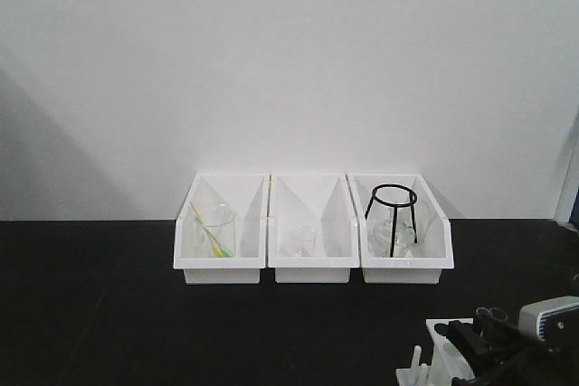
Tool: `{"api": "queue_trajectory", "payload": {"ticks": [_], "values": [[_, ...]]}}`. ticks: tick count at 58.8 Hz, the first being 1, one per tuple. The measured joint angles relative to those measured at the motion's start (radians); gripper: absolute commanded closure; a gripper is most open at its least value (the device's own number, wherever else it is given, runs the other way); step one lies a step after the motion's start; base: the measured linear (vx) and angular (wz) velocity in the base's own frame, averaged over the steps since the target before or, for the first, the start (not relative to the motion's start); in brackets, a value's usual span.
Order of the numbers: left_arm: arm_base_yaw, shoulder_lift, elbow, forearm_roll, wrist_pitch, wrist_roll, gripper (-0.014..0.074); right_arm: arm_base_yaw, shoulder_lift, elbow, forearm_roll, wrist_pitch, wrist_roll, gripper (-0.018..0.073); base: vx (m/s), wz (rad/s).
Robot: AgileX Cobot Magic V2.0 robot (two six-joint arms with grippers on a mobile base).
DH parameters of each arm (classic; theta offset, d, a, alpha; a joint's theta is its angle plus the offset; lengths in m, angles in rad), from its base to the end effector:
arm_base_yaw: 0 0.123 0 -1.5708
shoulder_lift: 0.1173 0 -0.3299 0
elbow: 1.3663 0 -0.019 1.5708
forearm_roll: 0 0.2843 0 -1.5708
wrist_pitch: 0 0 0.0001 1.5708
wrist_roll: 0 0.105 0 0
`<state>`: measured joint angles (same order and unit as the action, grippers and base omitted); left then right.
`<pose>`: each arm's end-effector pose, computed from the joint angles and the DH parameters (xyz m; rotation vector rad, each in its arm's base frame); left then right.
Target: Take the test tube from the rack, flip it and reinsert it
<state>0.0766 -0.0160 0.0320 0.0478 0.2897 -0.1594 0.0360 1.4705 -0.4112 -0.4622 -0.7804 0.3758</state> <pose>0.0562 0.0058 0.1727 -0.1796 1.7799 -0.0144 0.2768 0.0429 0.2042 -0.2266 1.8040 0.3404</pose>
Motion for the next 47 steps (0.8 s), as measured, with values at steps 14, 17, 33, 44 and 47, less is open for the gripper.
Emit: {"api": "queue_trajectory", "payload": {"ticks": [14, 17, 33, 44, 47], "values": [[0.000, 0.000, 0.000, 0.000, 0.000, 0.000, 0.0603, 0.000, 0.090, -0.001, -0.025, -0.033, 0.037, 0.0340, 0.00, 0.00], [0.000, 0.000, 0.000, 0.000, 0.000, 0.000, 0.0603, 0.000, 0.094, -0.003, -0.035, -0.042, 0.038, 0.0272, 0.00, 0.00], [0.000, 0.000, 0.000, 0.000, 0.000, 0.000, 0.0603, 0.000, 0.080, -0.003, -0.078, -0.055, 0.040, 0.0015, 0.00, 0.00], [0.000, 0.000, 0.000, 0.000, 0.000, 0.000, 0.0603, 0.000, -0.065, -0.002, -0.085, -0.028, 0.040, 0.0019, 0.00, 0.00], [0.000, 0.000, 0.000, 0.000, 0.000, 0.000, 0.0603, 0.000, -0.135, -0.002, -0.085, -0.001, 0.040, 0.0020, 0.00, 0.00]]}}
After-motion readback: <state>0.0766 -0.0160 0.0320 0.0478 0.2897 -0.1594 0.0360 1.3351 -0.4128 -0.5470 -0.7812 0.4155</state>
